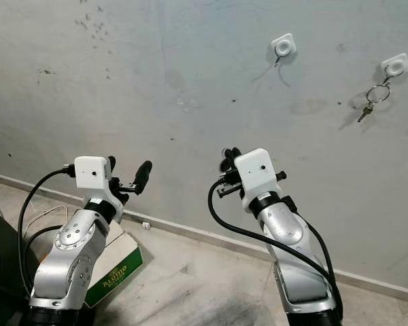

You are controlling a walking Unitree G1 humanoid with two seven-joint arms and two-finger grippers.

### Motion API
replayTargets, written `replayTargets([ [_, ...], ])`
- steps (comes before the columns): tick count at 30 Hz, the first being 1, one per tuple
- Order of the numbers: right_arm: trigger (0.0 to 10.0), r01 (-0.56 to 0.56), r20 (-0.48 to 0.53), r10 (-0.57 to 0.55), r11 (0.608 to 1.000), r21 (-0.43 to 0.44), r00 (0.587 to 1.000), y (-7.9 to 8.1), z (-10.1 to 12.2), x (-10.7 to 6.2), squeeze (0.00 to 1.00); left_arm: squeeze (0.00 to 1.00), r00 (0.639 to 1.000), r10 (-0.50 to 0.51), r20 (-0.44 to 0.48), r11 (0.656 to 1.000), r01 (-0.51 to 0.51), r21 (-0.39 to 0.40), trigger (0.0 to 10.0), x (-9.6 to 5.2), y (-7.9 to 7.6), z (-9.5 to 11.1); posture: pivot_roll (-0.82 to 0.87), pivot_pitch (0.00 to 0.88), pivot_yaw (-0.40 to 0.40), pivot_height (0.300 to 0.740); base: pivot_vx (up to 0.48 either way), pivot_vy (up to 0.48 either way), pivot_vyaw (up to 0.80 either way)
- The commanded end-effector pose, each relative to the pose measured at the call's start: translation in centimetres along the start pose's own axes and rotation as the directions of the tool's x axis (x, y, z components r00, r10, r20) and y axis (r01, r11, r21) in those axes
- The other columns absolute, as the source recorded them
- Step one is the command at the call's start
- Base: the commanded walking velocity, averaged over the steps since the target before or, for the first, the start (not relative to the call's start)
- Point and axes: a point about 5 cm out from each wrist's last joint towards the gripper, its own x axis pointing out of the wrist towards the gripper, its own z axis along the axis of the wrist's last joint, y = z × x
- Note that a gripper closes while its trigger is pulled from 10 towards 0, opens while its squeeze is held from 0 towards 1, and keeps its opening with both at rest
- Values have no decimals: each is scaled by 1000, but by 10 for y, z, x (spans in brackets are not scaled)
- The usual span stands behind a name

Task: Hang keys on a hook

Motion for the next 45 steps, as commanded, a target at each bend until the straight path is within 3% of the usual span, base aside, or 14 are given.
replayTargets([
  [1, 10000, 2, 6, -2, 1000, -4, 1000, -1, 3, 0, 0, 0, 1000, -14, -1, 1000, 14, 2, 10000, 0, -1, 1, -56, 55, 19, 740, 0, 0, 0],
  [7, 10000, 1, 7, -1, 1000, -5, 1000, -1, 3, 1, 0, 0, 1000, -25, -3, 1000, 25, 16, 10000, 0, -2, 0, -56, 55, 19, 740, 0, 0, -590],
  [45, 10000, -7, 4, 7, 1000, -17, 1000, 0, 3, 1, 0, 0, 1000, -25, -11, 1000, 25, 9, 10000, -1, -2, -2, -60, 58, 18, 740, 0, -91, 0],
])
